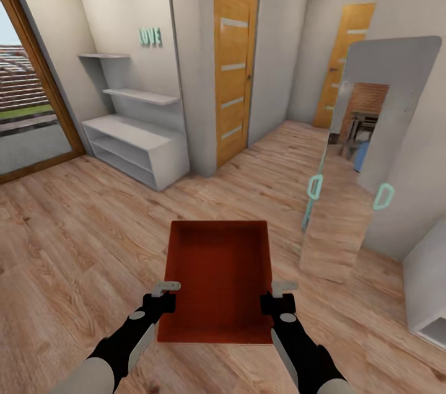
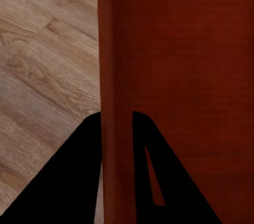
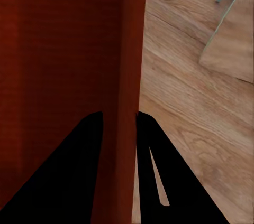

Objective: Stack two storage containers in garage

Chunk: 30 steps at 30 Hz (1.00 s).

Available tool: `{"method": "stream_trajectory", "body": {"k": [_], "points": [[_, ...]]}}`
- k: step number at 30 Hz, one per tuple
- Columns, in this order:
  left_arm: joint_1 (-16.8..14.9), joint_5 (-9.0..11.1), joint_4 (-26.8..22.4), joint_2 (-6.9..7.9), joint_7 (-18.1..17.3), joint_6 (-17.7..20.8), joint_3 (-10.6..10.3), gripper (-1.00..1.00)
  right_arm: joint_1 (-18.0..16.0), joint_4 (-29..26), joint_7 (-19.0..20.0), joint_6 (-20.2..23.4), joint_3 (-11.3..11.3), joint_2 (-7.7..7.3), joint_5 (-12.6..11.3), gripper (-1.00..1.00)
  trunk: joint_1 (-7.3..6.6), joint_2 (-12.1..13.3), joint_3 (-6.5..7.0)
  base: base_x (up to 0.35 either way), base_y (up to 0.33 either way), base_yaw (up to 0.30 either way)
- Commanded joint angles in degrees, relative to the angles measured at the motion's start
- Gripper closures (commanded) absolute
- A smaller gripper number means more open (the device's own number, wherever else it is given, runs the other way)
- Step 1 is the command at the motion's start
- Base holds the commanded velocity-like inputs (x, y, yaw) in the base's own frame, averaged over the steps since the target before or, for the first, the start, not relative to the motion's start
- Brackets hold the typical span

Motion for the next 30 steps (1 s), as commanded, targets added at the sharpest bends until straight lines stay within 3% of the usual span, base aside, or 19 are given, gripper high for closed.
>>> {"method": "stream_trajectory", "body": {"k": [1, 30], "points": [[0.0, 0.8, 0.3, -0.07, -0.5, 0.0, -1.7, 1.0, 0.0, -1.7, 0.2, 0.2, 1.8, 1.21, 0.9, 1.0, 0.04, 0.0, -0.06, 0.333, 0.018, 0.024], [0.0, 0.8, 0.3, -0.11, -0.5, -0.1, -1.7, 1.0, 0.0, -1.8, 0.2, 0.2, 1.8, 1.21, 0.9, 1.0, 0.04, 0.0, 1.73, 0.287, 0.001, 0.002]]}}
